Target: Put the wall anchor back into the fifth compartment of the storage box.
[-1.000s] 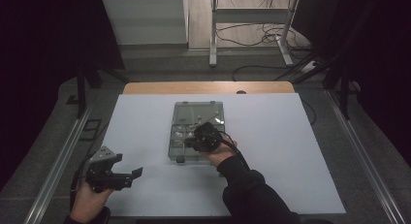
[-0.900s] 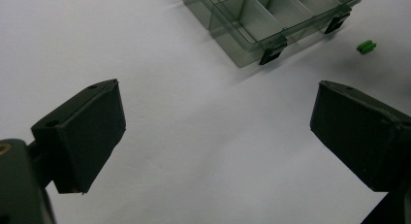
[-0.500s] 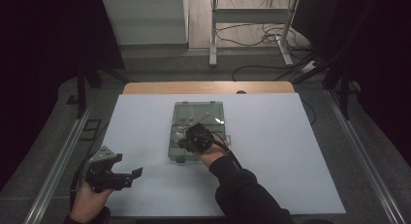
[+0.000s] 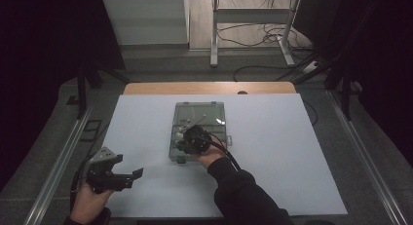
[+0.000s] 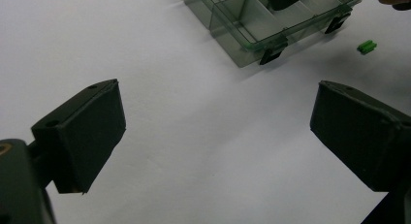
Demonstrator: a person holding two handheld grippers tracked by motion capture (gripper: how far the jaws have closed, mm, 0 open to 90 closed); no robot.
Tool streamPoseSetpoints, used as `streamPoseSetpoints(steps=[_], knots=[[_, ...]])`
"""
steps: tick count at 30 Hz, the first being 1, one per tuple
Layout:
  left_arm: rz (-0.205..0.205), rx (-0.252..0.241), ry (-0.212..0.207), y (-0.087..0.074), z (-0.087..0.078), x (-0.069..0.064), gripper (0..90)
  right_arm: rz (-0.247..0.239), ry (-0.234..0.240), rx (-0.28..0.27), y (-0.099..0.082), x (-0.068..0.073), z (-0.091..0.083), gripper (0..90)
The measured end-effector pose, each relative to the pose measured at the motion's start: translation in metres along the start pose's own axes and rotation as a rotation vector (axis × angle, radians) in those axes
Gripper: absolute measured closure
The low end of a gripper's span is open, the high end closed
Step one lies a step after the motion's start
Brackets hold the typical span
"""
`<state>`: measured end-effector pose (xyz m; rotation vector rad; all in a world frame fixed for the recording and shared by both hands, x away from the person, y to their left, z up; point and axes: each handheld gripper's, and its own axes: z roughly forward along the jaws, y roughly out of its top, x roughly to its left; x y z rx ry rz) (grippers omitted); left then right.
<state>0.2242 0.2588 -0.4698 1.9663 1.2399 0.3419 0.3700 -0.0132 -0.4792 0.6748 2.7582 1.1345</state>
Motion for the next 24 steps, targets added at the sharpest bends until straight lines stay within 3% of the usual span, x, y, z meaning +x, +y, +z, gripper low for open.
streamPoseSetpoints(steps=[9,16,20,24], knots=[[-0.001,0.002,0.002,0.0,0.0,0.0,6.2,-0.017,-0.012,-0.013,0.0,0.005,-0.017,63.5],[-0.002,0.003,0.002,0.0,0.0,0.0,6.3,0.019,0.019,-0.02,-0.006,0.002,-0.028,52.9],[-0.002,0.004,0.002,0.0,0.001,0.0,6.3,0.022,0.014,-0.032,-0.01,0.001,-0.035,42.7],[-0.005,0.005,0.001,0.0,0.001,0.0,6.3,0.017,0.002,-0.028,-0.014,0.001,-0.042,40.3]])
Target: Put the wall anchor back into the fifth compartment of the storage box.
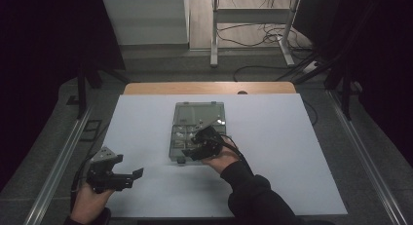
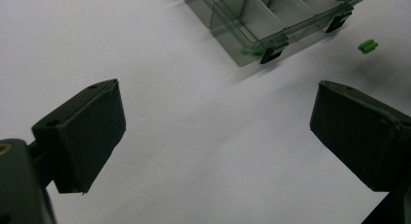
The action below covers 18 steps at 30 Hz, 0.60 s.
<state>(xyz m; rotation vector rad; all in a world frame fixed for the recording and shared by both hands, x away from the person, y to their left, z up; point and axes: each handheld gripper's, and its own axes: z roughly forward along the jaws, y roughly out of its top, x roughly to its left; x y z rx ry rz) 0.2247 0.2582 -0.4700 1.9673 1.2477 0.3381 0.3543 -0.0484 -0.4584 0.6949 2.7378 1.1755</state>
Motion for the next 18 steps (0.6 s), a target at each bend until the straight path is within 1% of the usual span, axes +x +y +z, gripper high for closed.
streamPoseSetpoints(steps=[2,4,6,8,10,12,15,18], knots=[[-0.001,-0.001,0.0,0.0,0.0,0.0,6.3,0.007,0.004,0.006,-0.001,0.0,-0.002,38.0],[-0.001,0.0,0.0,0.0,0.0,0.0,6.4,0.01,-0.003,0.012,-0.003,0.0,-0.005,36.9],[0.001,0.0,0.0,0.0,0.0,0.0,6.4,0.018,-0.003,0.009,-0.005,0.0,-0.007,35.4],[0.001,0.001,0.001,0.0,0.0,0.0,6.3,0.017,-0.02,0.014,-0.008,0.0,-0.01,32.8],[0.001,0.002,0.001,0.0,0.0,0.0,6.4,0.019,-0.026,0.009,-0.012,-0.001,-0.012,31.1],[0.001,0.002,0.001,0.0,0.0,0.0,6.4,0.026,-0.042,0.004,-0.015,-0.002,-0.015,28.0],[-0.001,0.003,-0.001,0.0,0.0,0.0,6.4,0.036,-0.055,-0.006,-0.019,-0.004,-0.02,23.3],[0.002,0.004,0.0,0.0,0.0,0.0,6.4,0.043,-0.067,-0.001,-0.022,-0.005,-0.023,18.4]])
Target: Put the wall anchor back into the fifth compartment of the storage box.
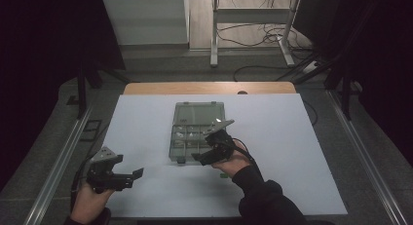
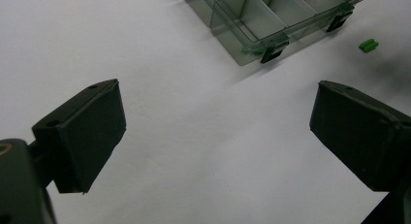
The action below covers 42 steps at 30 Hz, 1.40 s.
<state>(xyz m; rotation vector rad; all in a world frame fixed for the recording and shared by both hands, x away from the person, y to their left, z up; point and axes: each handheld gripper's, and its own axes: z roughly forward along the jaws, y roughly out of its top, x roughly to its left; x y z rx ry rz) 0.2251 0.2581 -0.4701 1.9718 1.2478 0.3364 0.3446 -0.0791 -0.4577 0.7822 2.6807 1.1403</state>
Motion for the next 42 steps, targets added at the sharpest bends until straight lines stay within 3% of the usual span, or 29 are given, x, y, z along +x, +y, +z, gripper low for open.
streamPoseSetpoints(steps=[3,12,23,36,42], knots=[[-0.001,0.0,0.0,0.0,0.0,0.0,6.4,-0.006,-0.023,0.009,-0.003,-0.001,-0.003,13.9],[-0.001,0.0,0.0,0.0,0.0,0.0,6.4,0.045,-0.045,0.012,-0.014,-0.007,-0.015,0.1],[-0.001,0.0,0.0,0.0,0.0,0.0,6.4,0.023,-0.075,0.048,-0.027,-0.012,-0.03,0.0],[-0.004,-0.001,0.0,0.0,0.0,0.0,6.4,0.066,-0.12,0.091,-0.05,-0.016,-0.047,0.0],[-0.001,0.0,0.001,0.0,0.0,0.0,6.4,0.061,-0.136,0.128,-0.06,-0.018,-0.047,10.2]])
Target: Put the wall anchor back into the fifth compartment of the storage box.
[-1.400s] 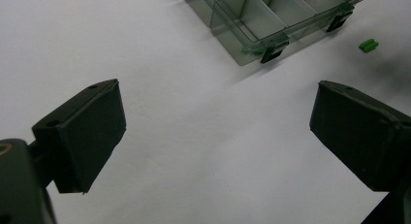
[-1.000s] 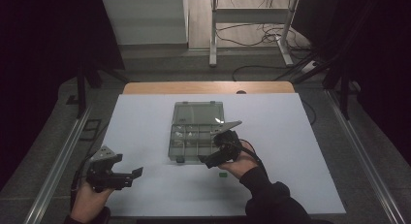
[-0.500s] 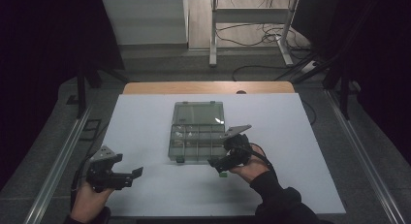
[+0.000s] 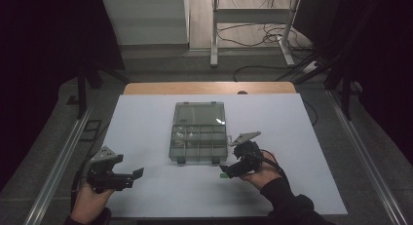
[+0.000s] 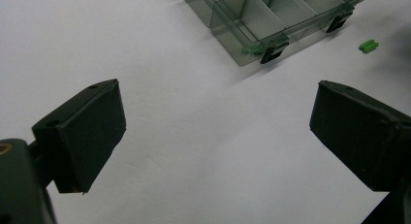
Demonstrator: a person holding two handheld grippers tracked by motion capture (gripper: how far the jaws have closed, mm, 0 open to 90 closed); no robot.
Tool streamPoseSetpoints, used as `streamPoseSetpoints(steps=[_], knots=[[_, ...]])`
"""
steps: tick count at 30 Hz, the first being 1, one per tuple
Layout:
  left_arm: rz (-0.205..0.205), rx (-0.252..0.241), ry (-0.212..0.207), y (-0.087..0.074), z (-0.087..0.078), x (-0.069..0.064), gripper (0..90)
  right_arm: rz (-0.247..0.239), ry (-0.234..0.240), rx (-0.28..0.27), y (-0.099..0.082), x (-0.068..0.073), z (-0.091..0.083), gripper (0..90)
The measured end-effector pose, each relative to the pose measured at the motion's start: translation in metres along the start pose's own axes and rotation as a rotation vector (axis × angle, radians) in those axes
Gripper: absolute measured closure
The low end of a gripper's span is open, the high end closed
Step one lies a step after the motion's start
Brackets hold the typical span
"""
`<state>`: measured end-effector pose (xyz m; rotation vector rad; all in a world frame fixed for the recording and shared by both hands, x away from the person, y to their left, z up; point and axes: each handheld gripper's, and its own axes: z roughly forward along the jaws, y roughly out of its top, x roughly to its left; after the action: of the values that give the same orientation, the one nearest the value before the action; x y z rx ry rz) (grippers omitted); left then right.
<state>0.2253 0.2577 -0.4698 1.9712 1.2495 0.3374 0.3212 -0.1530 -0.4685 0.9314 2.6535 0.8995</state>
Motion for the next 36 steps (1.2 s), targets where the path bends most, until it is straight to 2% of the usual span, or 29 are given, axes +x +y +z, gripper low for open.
streamPoseSetpoints(steps=[7,15,20,28,33,36], knots=[[0.0,0.0,0.0,0.0,0.0,0.0,6.4,0.009,0.01,0.047,-0.007,-0.001,0.008,25.5],[-0.001,0.001,-0.001,0.0,0.0,0.0,6.5,-0.042,0.076,0.112,-0.009,0.002,0.022,51.8],[0.0,0.003,-0.002,0.0,0.0,0.0,6.5,-0.058,0.086,0.139,-0.01,0.005,0.03,62.5],[0.001,0.002,-0.001,0.0,0.0,0.0,6.5,-0.06,0.087,0.162,-0.011,0.004,0.036,69.6],[0.0,0.003,-0.001,0.0,0.0,0.0,6.5,-0.058,0.09,0.163,-0.01,0.005,0.037,70.0],[0.0,0.005,-0.001,0.0,0.0,0.0,6.5,-0.053,0.075,0.147,-0.009,0.003,0.036,72.5]])
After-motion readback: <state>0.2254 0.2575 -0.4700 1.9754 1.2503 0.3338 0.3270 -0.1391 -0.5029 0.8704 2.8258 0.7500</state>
